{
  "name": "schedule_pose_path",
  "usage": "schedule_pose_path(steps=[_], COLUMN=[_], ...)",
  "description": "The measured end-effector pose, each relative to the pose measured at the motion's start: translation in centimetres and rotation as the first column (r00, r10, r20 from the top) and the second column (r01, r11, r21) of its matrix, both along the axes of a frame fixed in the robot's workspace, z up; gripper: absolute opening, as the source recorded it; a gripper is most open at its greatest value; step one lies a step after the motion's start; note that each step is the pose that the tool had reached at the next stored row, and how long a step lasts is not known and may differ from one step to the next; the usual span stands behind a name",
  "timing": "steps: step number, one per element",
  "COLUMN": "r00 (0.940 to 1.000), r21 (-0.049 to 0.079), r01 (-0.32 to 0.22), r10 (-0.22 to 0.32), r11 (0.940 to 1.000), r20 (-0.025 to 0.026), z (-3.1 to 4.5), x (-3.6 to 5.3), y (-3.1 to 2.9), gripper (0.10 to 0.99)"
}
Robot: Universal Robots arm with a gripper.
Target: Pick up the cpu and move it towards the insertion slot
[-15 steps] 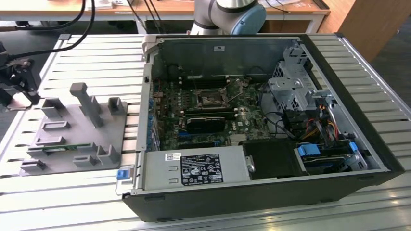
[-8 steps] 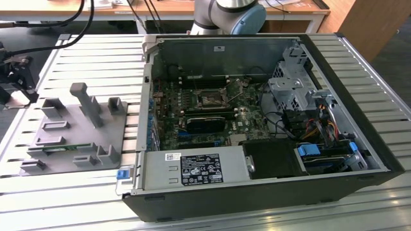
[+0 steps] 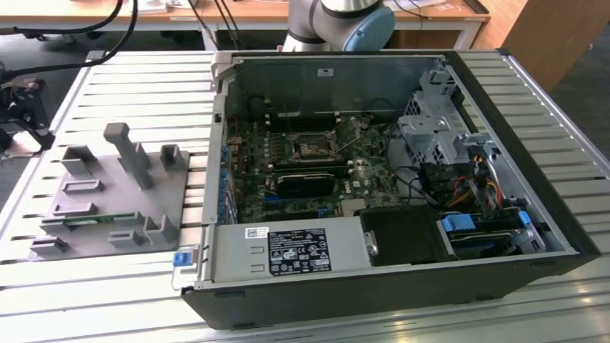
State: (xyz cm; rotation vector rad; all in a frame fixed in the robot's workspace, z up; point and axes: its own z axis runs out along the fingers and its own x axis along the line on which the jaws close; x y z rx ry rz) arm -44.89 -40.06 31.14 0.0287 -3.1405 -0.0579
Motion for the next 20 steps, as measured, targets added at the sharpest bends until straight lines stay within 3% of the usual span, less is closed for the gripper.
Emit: schedule_pose_path(steps=[20], r00=[1.0], r21=[0.0], r01=[0.0], r10=[0.0], r11=[1.0], r20=[0.0], z=[1.96], x=[0.0], y=[0.03], gripper=[0.545])
